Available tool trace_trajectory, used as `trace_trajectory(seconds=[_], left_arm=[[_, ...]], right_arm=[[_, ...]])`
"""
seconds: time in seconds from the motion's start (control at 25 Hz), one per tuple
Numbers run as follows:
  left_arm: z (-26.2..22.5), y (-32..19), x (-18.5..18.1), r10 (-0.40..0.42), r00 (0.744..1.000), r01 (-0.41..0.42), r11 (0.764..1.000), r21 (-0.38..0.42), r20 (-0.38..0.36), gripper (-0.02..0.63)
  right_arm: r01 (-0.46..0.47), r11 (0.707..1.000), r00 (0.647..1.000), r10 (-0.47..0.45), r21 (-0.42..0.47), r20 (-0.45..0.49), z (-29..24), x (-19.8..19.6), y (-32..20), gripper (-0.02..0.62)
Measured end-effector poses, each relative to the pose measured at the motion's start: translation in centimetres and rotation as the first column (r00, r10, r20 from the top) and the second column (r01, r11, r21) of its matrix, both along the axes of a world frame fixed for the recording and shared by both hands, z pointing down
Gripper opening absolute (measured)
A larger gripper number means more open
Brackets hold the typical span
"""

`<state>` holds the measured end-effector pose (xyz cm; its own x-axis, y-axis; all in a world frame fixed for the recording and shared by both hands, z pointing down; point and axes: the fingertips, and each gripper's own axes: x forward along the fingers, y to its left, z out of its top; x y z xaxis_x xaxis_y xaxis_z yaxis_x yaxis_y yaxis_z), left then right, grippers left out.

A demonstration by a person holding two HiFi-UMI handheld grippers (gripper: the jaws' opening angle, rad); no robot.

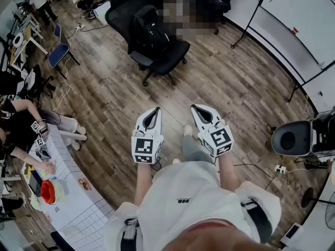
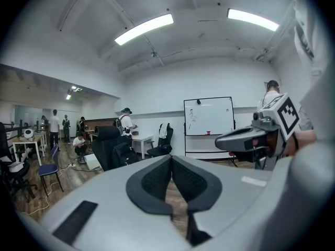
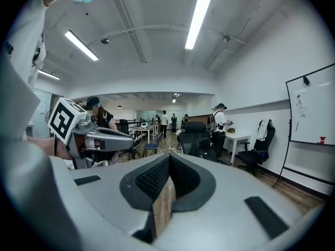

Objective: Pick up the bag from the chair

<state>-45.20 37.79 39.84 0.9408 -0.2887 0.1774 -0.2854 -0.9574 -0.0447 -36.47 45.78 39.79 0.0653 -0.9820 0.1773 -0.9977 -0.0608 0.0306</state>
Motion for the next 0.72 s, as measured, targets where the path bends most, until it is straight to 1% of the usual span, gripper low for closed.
trace_trajectory(seconds=[0.24,0.4,0.56,0.72], left_arm=[[0.0,-3.9,4.7,-0.018,1.0,0.018,1.0,-0.01,0.01,0.011],[-0.2,-6.3,8.9,-0.019,1.0,0.02,1.0,-0.016,0.024,0.011],[-0.2,-9.2,12.4,-0.043,0.999,0.043,0.999,-0.013,0.031,0.011],[0.1,-11.7,16.1,-0.06,0.997,0.061,0.998,-0.018,0.04,0.011]], right_arm=[[0.05,0.998,0.999,-0.05,0.024,0.003,-0.4,4.3,-4.4,-0.005],[0.052,0.998,0.999,-0.052,0.022,0.002,-0.7,8.6,-7.6,-0.005],[0.07,0.997,0.997,-0.07,0.023,0.013,-0.7,12.4,-10.4,-0.005],[0.078,0.997,0.997,-0.078,0.006,0.021,0.0,16.4,-12.9,-0.005]])
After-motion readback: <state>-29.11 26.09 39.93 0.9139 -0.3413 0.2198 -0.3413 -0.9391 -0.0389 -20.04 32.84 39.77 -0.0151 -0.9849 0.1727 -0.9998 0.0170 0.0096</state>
